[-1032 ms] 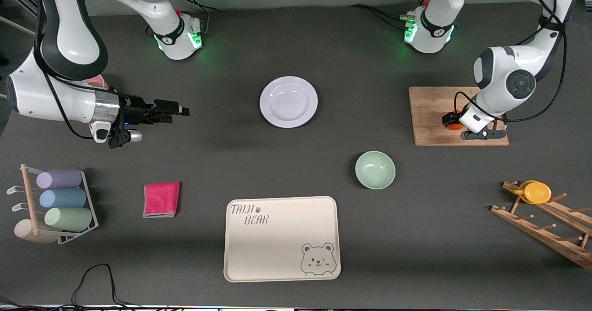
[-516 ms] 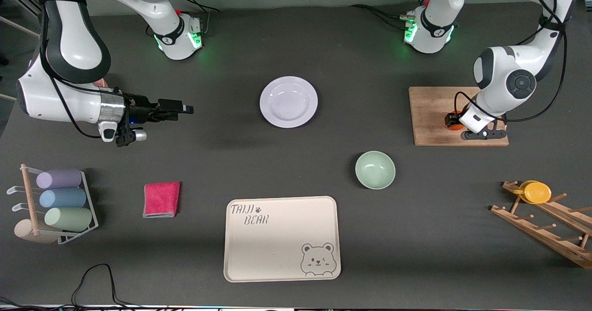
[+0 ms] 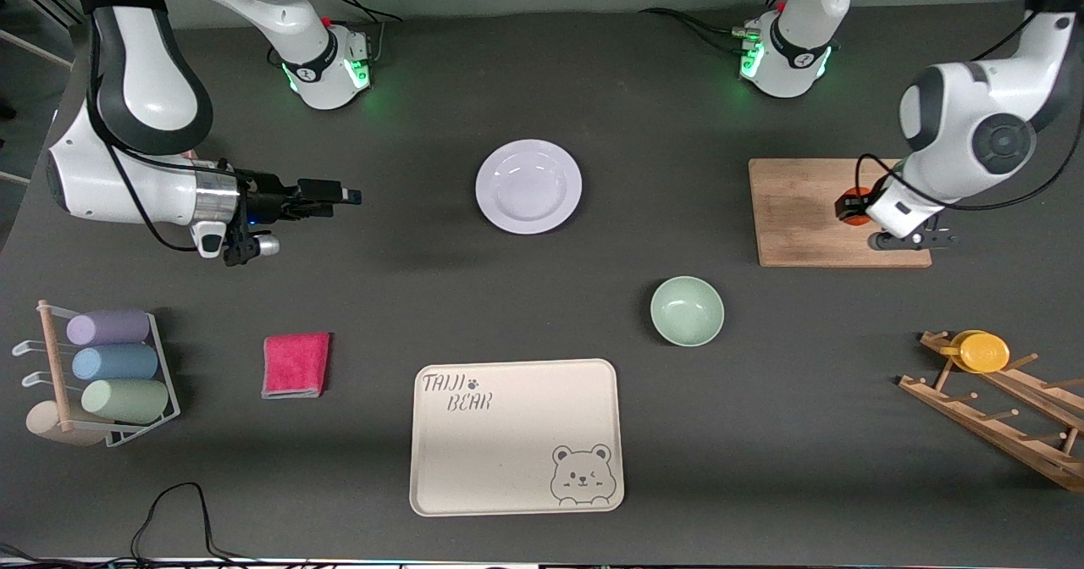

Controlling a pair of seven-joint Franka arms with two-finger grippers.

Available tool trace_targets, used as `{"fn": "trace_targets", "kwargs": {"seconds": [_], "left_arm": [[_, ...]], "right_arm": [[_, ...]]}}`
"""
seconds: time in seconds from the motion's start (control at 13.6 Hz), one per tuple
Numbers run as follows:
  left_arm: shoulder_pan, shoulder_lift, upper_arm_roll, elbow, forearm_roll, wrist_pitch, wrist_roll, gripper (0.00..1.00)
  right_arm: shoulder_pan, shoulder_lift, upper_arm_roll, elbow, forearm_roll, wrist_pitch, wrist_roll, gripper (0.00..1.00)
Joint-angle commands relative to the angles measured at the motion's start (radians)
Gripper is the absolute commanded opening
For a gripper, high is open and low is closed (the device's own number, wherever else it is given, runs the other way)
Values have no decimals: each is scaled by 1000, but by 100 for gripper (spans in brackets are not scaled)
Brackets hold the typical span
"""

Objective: Place orange and plate with both arms
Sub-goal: 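Lift the orange off the board with the left gripper, then carry the orange over the white plate and release it with the left gripper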

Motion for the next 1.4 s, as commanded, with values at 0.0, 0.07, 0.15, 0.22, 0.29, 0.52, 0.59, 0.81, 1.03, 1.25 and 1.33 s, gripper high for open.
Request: {"fn": "trace_targets", "kwargs": {"seconds": [0.0, 0.07, 0.15, 0.22, 0.29, 0.52, 0.59, 0.81, 1.03, 1.25, 1.33], "left_arm": [[-10, -55, -5, 218, -3, -307, 15, 0], [-25, -51, -7, 328, -5, -424, 15, 0], [-36, -46, -7, 432, -3, -528, 15, 0], [-42, -40, -7, 529, -5, -622, 15, 0], [-46, -31, -7, 611, -5, -702, 15, 0], [-73, -24, -7, 694, -44, -785, 1, 0], [-82, -26, -9, 690, -98, -795, -20, 0], [-141, -23, -83, 659, -176, -738, -230, 0], [-183, 15, -295, 607, -209, -576, -576, 0], [-206, 138, -488, 608, -207, -415, -880, 0], [-223, 182, -527, 608, -206, -361, -949, 0]], "right_arm": [[8, 17, -7, -13, 39, 16, -84, 100], [8, 18, -10, -13, 47, 13, -100, 100], [9, 23, -9, -18, 50, 16, -105, 100], [16, 24, -10, -25, 59, 21, -107, 100], [16, 26, -10, -30, 59, 22, -108, 100], [16, 24, -10, -32, 59, 28, -111, 100], [16, 24, -10, -32, 59, 28, -116, 100], [16, 38, -10, -35, 89, 33, -133, 100], [13, 67, -12, -50, 103, 51, -197, 100], [17, 63, -11, -76, 105, 98, -199, 100], [20, 66, -10, -76, 105, 109, -199, 100]]}}
